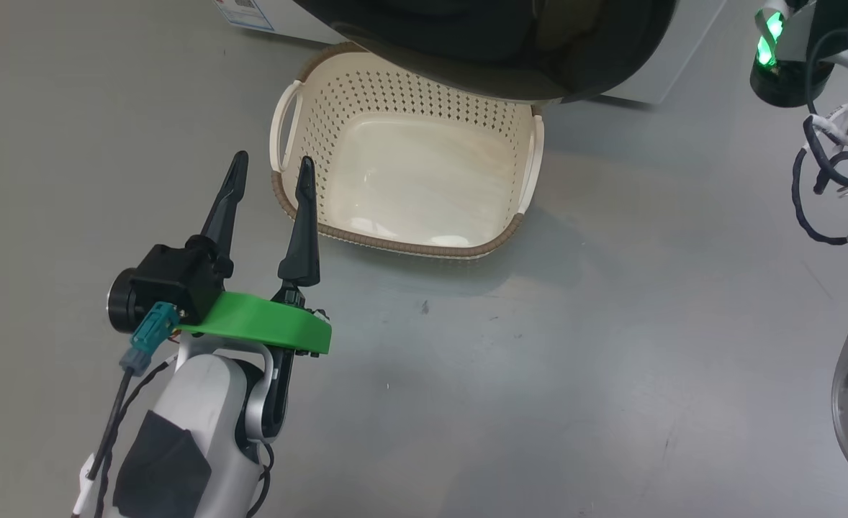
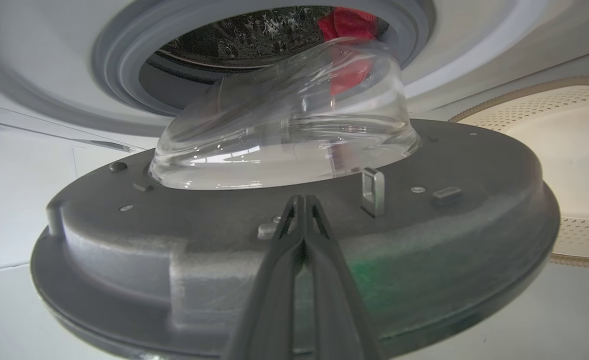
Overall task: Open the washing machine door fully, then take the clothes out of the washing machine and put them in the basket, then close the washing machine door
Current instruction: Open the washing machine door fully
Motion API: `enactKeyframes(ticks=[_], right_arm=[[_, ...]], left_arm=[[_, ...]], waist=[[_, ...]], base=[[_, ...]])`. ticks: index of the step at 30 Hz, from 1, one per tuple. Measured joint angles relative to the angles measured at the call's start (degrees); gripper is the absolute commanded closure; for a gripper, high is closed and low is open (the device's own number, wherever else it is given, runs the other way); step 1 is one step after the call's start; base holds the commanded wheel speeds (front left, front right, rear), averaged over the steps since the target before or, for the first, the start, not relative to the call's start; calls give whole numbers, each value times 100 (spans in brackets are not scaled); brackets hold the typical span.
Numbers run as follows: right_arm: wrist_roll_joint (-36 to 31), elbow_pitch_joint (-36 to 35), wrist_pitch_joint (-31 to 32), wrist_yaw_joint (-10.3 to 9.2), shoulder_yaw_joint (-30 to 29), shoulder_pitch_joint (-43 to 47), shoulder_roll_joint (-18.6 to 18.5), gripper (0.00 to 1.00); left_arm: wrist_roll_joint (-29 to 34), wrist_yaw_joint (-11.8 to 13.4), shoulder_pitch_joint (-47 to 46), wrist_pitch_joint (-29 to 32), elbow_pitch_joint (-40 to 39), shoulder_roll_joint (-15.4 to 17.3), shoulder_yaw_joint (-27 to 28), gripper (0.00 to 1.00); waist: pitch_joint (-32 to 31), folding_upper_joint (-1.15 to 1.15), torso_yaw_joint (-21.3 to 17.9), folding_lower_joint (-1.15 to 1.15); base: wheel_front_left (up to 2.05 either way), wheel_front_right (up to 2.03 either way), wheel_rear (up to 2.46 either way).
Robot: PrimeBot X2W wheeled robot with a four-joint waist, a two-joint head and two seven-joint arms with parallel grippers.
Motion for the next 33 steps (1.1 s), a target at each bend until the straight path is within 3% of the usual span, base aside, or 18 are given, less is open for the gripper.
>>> enactKeyframes(ticks=[18,30,33], right_arm=[[-140,-185,75,40,204,203,13,100],[-1200,-502,-862,1332,621,715,-393,100],[-1651,-699,-1207,1495,856,826,-575,100]], left_arm=[[45,0,66,0,-1,2,9,0],[96,0,180,0,55,5,91,0],[145,0,198,0,97,8,127,0]], waist=[[-155,0,-71,0],[-389,0,-184,0],[-485,0,-232,0]], base=[[0,0,0],[0,0,0],[0,0,0]])
